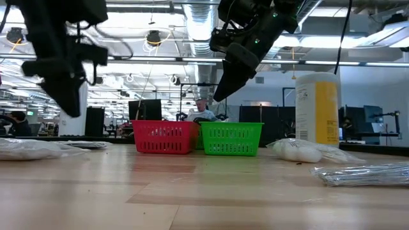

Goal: Pick & Place Travel size toiletries
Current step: Put the black hairbrush into the top green bin

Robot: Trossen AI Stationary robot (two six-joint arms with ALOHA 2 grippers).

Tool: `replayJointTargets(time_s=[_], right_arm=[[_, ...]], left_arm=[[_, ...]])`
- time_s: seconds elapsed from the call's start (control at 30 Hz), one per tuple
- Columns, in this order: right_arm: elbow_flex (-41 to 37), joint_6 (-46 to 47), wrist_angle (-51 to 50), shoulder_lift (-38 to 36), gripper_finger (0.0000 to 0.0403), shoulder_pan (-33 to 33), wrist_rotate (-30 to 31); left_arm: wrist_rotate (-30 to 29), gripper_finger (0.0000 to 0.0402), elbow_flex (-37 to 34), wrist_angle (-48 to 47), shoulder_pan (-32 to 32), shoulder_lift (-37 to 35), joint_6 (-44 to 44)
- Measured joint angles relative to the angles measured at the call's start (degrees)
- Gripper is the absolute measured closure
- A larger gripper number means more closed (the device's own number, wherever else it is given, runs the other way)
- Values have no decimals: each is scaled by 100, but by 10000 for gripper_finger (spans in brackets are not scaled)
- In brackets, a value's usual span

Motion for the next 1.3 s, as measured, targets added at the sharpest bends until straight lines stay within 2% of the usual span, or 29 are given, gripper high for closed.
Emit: replayJointTargets(time_s=[0.13,0.4,0.77,0.9,1.3], right_arm=[[0,1,9,0,231,0,0],[0,14,125,0,233,-30,0],[0,19,204,0,236,-30,0],[2,60,297,0,237,-30,0],[2,60,317,0,237,-29,0]], left_arm=[[259,266,-307,-20,2,2,-4],[284,266,-587,-35,4,2,-42],[2,266,-696,-80,193,6,-559],[-157,266,-705,-65,362,167,-578],[-63,266,-705,74,385,1164,-391]])
